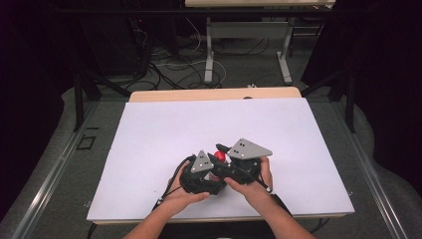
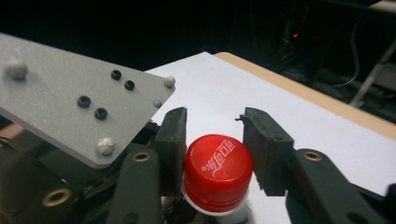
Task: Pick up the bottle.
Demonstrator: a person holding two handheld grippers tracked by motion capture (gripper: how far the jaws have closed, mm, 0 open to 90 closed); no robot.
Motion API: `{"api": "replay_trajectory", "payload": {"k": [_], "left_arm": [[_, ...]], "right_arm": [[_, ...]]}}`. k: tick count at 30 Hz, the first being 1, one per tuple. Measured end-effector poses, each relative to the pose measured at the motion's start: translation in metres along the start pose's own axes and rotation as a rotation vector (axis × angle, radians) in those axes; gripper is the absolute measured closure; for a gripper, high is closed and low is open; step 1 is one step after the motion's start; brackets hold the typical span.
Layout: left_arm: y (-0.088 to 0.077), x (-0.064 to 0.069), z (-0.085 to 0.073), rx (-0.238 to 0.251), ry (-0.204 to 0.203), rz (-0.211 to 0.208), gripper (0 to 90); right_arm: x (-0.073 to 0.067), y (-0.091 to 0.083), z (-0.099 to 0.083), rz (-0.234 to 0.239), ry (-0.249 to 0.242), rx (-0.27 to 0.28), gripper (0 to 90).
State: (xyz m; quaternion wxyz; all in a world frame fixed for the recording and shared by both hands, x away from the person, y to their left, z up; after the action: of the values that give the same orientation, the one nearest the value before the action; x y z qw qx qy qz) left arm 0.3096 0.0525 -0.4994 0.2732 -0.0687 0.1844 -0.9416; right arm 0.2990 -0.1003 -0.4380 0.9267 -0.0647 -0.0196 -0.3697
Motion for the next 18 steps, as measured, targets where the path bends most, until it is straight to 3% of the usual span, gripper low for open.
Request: {"api": "replay_trajectory", "payload": {"k": [7, 12, 13, 14, 18], "left_arm": [[-0.003, 0.002, 0.003, 0.006, 0.013, -0.017, 29.7], [-0.004, 0.002, 0.004, -0.017, 0.027, -0.052, 29.6], [-0.004, 0.002, 0.004, -0.017, 0.027, -0.052, 29.7], [-0.004, 0.003, 0.004, -0.018, 0.02, -0.069, 29.6], [-0.005, 0.004, 0.004, -0.017, 0.022, -0.096, 29.6]], "right_arm": [[0.004, -0.004, 0.003, 0.052, 0.002, 0.007, 61.3], [0.014, -0.006, 0.005, 0.156, 0.018, -0.018, 61.5], [0.014, -0.006, 0.005, 0.156, 0.018, -0.018, 61.5], [0.018, -0.006, 0.006, 0.201, 0.041, -0.029, 61.6], [0.029, -0.006, 0.009, 0.326, 0.043, -0.07, 61.7]]}}
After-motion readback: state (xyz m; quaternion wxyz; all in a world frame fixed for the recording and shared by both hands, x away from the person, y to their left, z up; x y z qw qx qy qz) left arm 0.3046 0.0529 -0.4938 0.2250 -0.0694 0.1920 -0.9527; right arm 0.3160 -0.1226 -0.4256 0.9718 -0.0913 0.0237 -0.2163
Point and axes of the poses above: each handheld gripper's, and its own axes: y roughly forward along the jaws, z roughly out of its top, x roughly to its right, the point moved 1 cm from there along y, roughly forward along the jaws, and after that the axes turned 13 degrees about x, right-handed, at the moved point
